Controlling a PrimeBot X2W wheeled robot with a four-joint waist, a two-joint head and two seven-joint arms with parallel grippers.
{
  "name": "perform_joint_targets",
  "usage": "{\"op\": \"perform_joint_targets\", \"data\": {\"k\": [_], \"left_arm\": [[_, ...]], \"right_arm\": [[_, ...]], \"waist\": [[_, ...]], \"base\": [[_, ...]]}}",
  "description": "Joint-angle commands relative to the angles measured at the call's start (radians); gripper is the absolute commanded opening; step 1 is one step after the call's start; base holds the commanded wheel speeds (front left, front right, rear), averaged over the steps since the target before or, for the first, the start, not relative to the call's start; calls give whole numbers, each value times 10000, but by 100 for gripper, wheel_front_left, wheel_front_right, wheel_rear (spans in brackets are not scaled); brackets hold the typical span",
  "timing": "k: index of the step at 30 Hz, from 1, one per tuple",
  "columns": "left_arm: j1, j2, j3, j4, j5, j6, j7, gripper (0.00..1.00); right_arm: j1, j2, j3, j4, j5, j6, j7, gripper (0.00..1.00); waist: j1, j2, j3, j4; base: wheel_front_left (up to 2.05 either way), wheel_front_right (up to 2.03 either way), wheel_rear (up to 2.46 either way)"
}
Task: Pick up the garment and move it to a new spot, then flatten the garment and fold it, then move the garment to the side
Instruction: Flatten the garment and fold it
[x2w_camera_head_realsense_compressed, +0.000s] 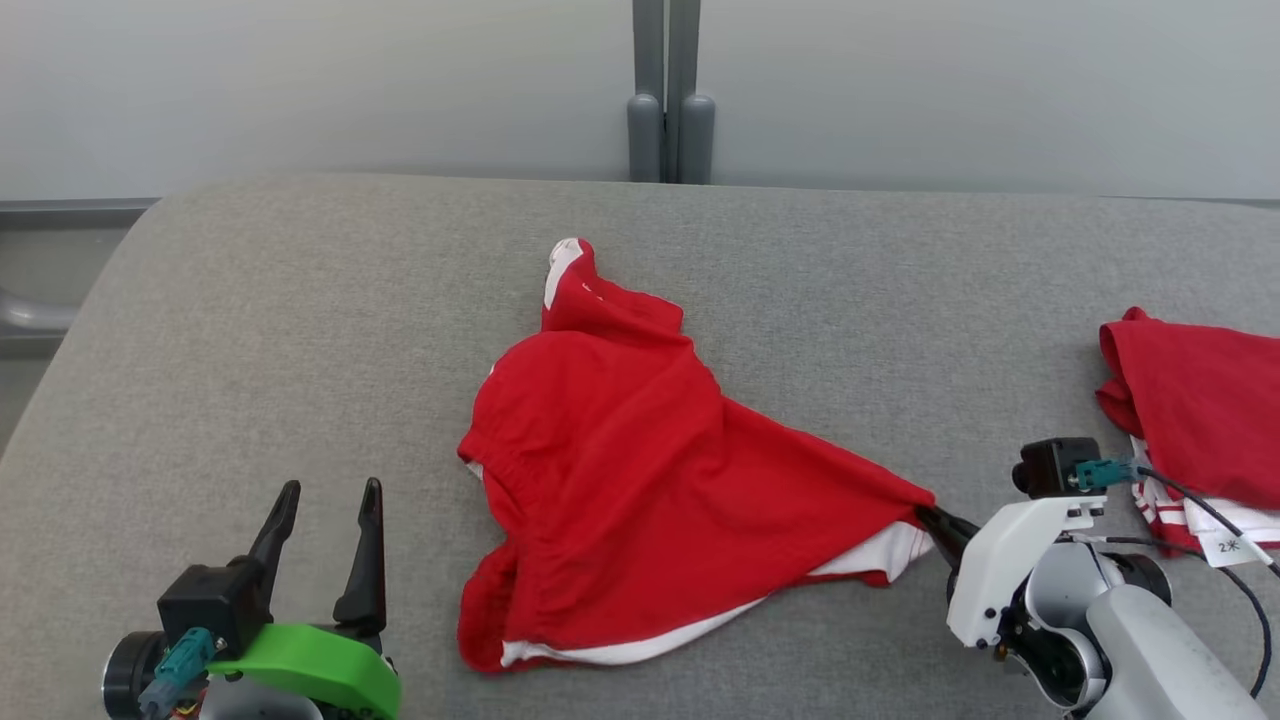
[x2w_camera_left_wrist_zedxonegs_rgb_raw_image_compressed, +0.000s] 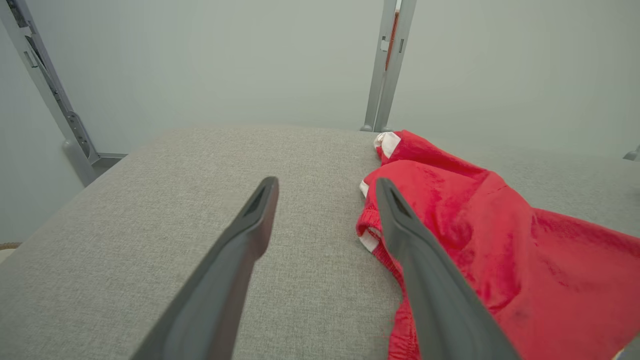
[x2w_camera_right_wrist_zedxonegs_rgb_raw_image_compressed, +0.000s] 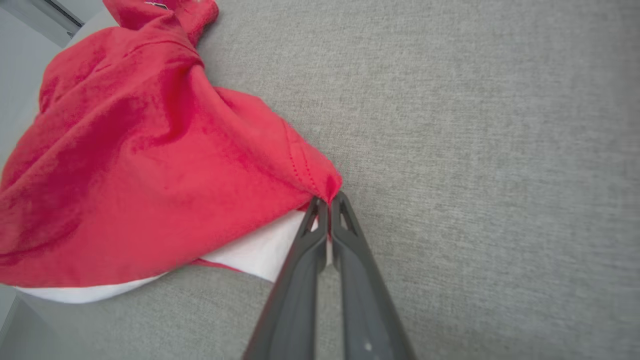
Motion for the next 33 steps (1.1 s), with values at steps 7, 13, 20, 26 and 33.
{"op": "perform_joint_targets", "data": {"k": [7,13,20,26,33], "left_arm": [[-228,120,-1,70,-113,-24,37,100],[-233,184,-11,92,-106,27,32,100],[36,229,151,-105,-103,158,-249,100],[215,232,530,-537,54,388,-609,100],[826,68,1030,-952,294,493,-814,100]], "right_arm": [[-120,-12,-519,313,-414,-3,-54,4],[-156,120,-648,310,-806,-3,-519,100],[203,-72,-694,-608,-984,-3,-1786,100],[597,-83,-990,-1703,-1244,-3,-3636,100],[1514,209,-1312,-2550,-1464,-3,-5169,100]], "waist": [[0,0,197,-412],[0,0,13,-655],[0,0,-429,-963],[0,0,-587,-1216],[0,0,-732,-1449]], "base": [[0,0,0],[0,0,0],[0,0,0],[0,0,0],[0,0,0]]}}
